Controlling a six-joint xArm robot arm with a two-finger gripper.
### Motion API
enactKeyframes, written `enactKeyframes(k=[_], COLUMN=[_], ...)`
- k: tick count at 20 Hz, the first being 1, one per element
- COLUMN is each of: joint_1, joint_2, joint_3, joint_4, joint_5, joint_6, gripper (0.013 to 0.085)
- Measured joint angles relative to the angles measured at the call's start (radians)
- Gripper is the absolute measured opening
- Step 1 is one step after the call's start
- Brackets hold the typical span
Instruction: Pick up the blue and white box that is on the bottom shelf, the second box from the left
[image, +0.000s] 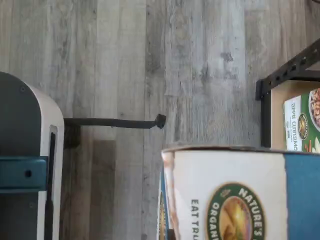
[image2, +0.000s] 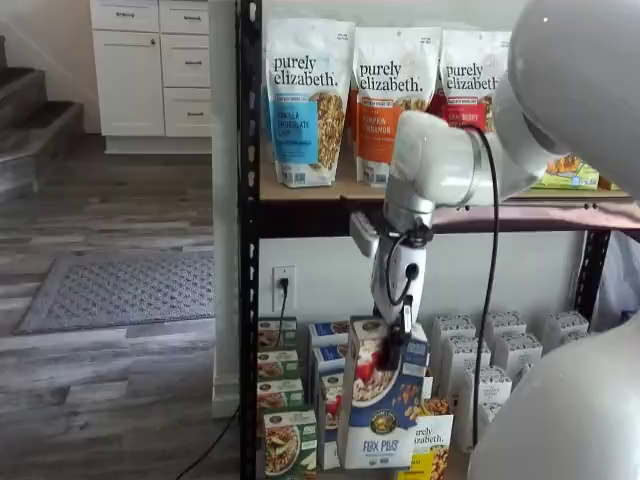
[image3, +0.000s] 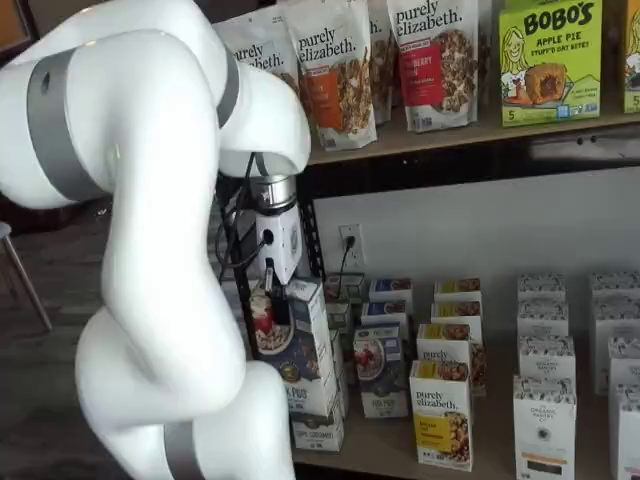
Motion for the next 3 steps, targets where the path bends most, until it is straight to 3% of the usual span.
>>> enactKeyframes(k=[3], joint_1=[-0.005], joint_2=[-0.019], joint_3=[-0.019], joint_4=[0.0], joint_5=[0.038], joint_6=[-0.001], gripper=[0.045])
